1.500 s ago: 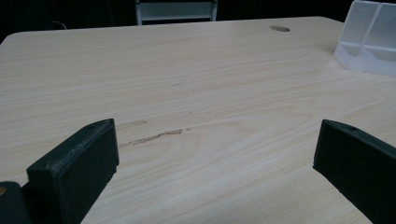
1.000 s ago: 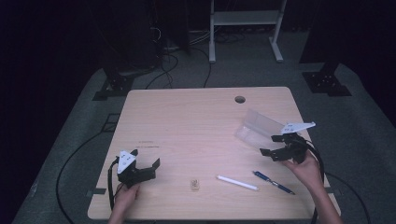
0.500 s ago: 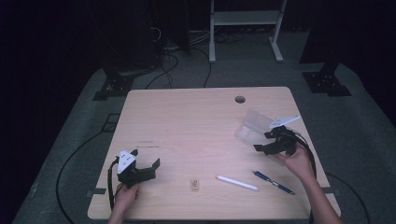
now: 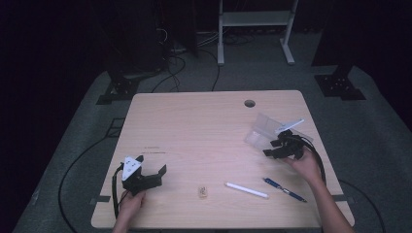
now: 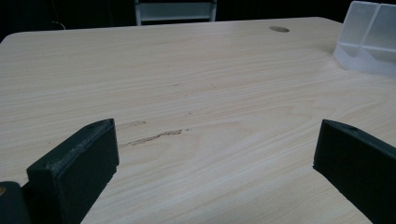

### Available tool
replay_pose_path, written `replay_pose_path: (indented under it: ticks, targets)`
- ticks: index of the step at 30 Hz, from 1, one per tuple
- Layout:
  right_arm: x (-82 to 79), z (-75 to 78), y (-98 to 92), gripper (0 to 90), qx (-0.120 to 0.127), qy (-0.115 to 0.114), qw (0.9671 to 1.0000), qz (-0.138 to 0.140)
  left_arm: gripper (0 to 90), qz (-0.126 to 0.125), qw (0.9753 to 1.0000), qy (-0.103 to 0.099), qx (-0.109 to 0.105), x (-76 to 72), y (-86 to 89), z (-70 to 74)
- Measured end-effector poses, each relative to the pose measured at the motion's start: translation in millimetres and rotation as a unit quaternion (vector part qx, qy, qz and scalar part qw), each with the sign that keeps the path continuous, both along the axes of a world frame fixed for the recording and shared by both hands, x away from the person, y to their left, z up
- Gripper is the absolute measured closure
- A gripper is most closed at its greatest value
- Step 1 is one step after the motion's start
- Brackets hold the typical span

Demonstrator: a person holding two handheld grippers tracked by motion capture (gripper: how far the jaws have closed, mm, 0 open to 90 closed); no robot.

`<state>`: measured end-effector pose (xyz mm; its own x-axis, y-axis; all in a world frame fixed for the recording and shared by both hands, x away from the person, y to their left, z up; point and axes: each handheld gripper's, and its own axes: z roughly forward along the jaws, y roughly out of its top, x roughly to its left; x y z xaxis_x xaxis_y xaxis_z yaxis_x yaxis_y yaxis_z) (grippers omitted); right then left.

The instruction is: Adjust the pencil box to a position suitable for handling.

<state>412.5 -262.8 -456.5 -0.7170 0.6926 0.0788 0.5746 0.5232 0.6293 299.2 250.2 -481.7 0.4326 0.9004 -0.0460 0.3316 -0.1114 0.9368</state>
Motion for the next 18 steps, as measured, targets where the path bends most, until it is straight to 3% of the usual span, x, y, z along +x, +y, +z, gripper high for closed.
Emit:
replay_pose_path:
  ticks: [6, 16, 18]
  targets:
    - [4.1, -9.0, 0.1, 50.5, -0.010, 0.015, 0.9998, 0.004, 0.0, 0.000, 1.0000, 0.000, 0.000, 0.0, 0.0, 0.0]
    - [2.4, -16.0, -1.3, 63.0, -0.036, 0.011, 0.9992, 0.015, 0.0, -0.001, 1.0000, 0.000, 0.001, 0.0, -0.1, 0.0]
    - [1.1, -18.8, -2.3, 68.8, -0.045, 0.008, 0.9988, 0.020, 0.0, -0.001, 1.0000, 0.000, 0.002, 0.0, -0.2, 0.0]
